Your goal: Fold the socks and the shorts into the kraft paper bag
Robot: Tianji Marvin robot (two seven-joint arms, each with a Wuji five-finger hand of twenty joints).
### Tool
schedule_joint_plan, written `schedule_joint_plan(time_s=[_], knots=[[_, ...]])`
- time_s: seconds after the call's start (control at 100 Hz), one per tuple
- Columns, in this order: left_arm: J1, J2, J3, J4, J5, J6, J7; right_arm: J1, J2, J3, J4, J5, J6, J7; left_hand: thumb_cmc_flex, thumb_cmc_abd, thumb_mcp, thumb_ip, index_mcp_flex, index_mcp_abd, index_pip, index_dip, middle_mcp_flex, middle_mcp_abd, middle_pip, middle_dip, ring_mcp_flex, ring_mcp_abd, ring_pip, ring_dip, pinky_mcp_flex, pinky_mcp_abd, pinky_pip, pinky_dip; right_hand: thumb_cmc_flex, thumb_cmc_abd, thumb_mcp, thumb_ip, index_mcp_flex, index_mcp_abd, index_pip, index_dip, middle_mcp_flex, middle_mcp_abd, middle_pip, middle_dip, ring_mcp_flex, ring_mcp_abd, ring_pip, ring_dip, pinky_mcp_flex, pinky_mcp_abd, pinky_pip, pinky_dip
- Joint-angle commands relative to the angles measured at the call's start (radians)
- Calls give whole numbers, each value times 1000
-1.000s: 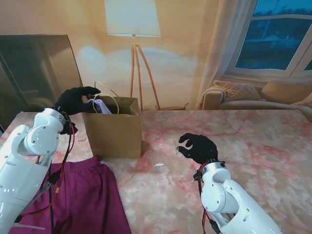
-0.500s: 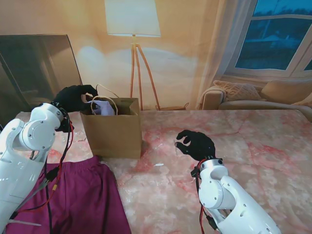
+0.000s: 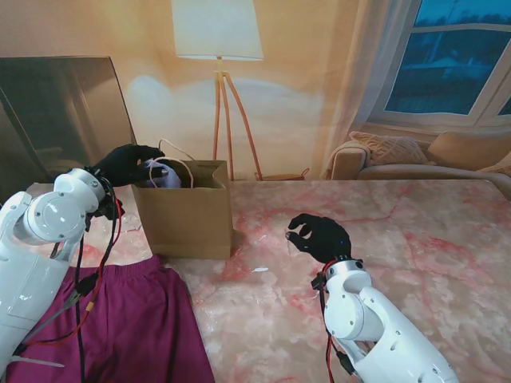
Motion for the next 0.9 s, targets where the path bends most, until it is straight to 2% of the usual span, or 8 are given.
schedule_joint_plan(time_s=[0.0, 0.08, 0.11, 0.41, 0.64, 0.66, 0.78, 0.89], knots=[[-1, 4, -1, 2, 4, 8, -10, -5, -8, -4, -1, 1, -5, -2, -63, 132, -147, 60, 25, 34, -58, 21, -39, -9, -23, -12, -34, -29, -31, -7, -18, -27, -61, 33, -32, 22, -24, 55, -9, -14, -19, 1, -31, -10, 11, 9, -21, 0, 31, 17, -12, -1, 10, 38], [1, 4, -1, 7, -3, 7, -12, -7, -7, -4, -1, 3, -6, 0, -121, 240, -259, 72, 35, 68, -100, 42, -45, -6, -24, -11, -37, -27, -36, -5, -18, -25, -87, 64, -34, 24, -26, 56, -7, -14, -19, 1, -31, -10, 11, 9, -21, 1, 31, 17, -12, 0, 10, 38], [3, 4, -1, 8, -4, 7, -12, -7, -7, -4, -1, 3, -6, 1, -152, 267, -280, 72, 22, 86, -114, 39, -54, 21, -28, -13, -40, -25, -38, -5, -18, -22, -90, 66, -34, 25, -26, 56, -7, -14, -19, 1, -30, -10, 12, 9, -21, 2, 31, 17, -12, 0, 11, 39], [29, 2, -14, -2, 0, 14, 5, -7, -6, -3, -1, 4, -10, 4, -152, 284, -341, 80, -44, 144, -199, 16, -47, 33, -28, -11, -18, -18, -36, -2, 10, -5, -114, 81, -37, 31, -28, 59, -2, -15, -18, 3, -29, -9, 13, 9, -22, 0, 33, 17, -13, 0, 11, 38], [60, -16, -42, -20, -4, 5, 100, -10, -5, 1, -5, 0, -12, 5, -114, 247, -312, 89, -51, 159, -207, 16, 22, 33, -6, 1, 77, -27, -12, 4, 106, 20, -68, 99, -36, 31, -29, 60, -3, -13, -18, 3, -29, -10, 12, 10, -23, 1, 33, 16, -14, 0, 11, 38], [63, -19, -44, -23, -6, 5, 112, -11, -5, 2, -7, -1, -12, 6, -145, 230, -246, 82, -51, 161, -206, 13, 28, 34, -8, 7, 86, -27, -14, -8, 107, 19, -49, 75, -35, 30, -29, 60, -2, -14, -18, 3, -29, -11, 12, 10, -23, 0, 33, 16, -14, 0, 11, 38], [77, -30, -57, -45, -5, -1, 169, -16, -3, 8, -17, -6, -11, 7, -183, 196, -136, 71, -87, 162, -236, -9, 58, 29, 3, 7, 130, -27, 1, -10, 133, 5, -10, 27, -35, 30, -29, 60, -3, -14, -19, 3, -29, -11, 12, 10, -22, 0, 34, 16, -14, 1, 11, 38], [88, -34, -69, -68, -11, 0, 184, -20, -2, 12, -24, -9, -10, 7, -184, 190, -119, 68, -114, 166, -257, -20, 66, 24, 1, 4, 149, -31, 4, -14, 147, -16, 1, 12, -35, 28, -29, 59, -2, -14, -19, 3, -29, -11, 12, 10, -22, 0, 33, 16, -14, 0, 11, 38]])
